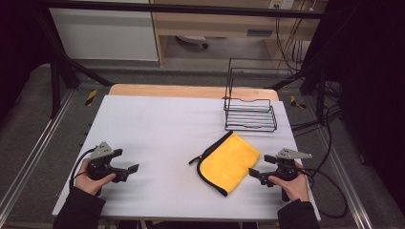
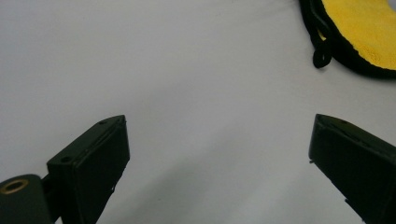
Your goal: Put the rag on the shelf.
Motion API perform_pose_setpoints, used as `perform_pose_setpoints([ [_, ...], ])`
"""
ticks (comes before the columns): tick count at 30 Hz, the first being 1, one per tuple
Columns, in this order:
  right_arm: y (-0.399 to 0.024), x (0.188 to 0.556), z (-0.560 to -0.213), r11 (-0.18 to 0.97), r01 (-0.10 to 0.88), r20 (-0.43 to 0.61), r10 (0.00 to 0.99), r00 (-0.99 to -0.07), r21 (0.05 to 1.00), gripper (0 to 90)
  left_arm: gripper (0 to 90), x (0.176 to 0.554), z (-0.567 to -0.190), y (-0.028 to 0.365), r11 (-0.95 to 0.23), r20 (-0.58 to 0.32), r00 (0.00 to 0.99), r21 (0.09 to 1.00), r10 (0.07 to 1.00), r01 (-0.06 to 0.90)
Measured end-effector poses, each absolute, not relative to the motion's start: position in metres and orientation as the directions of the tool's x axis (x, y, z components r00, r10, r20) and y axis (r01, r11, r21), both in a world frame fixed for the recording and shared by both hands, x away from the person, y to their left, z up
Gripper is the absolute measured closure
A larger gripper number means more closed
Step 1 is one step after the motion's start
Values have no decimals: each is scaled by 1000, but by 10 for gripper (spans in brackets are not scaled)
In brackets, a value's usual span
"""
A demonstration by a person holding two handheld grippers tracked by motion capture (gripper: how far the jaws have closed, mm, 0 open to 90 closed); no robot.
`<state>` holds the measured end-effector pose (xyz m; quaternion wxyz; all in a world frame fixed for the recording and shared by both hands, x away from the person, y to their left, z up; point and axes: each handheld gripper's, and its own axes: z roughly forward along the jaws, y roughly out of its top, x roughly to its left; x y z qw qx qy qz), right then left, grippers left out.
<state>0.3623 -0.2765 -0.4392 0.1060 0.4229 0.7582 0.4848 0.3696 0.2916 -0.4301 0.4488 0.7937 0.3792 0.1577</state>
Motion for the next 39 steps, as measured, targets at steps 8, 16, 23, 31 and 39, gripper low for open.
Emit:
perform_pose_setpoints([
  [8, -275, 361, -440, 179, 544, 251, 742, -621, 820, 34, 48, 369, -430, 285, -322, -89, 668, 825, 739, 465],
  [16, -273, 360, -439, 188, 542, 242, 743, -624, 819, 33, 46, 368, -432, 269, -352, -80, 683, 810, 726, 469],
  [23, -269, 360, -440, 207, 542, 231, 742, -630, 814, 33, 56, 368, -433, 246, -375, -86, 703, 797, 706, 474],
  [31, -267, 360, -440, 212, 545, 231, 741, -631, 811, 33, 69, 370, -426, 215, -404, -77, 732, 793, 677, 457],
  [39, -266, 359, -440, 223, 542, 219, 742, -633, 810, 34, 86, 378, -417, 179, -418, -77, 749, 790, 658, 449],
])
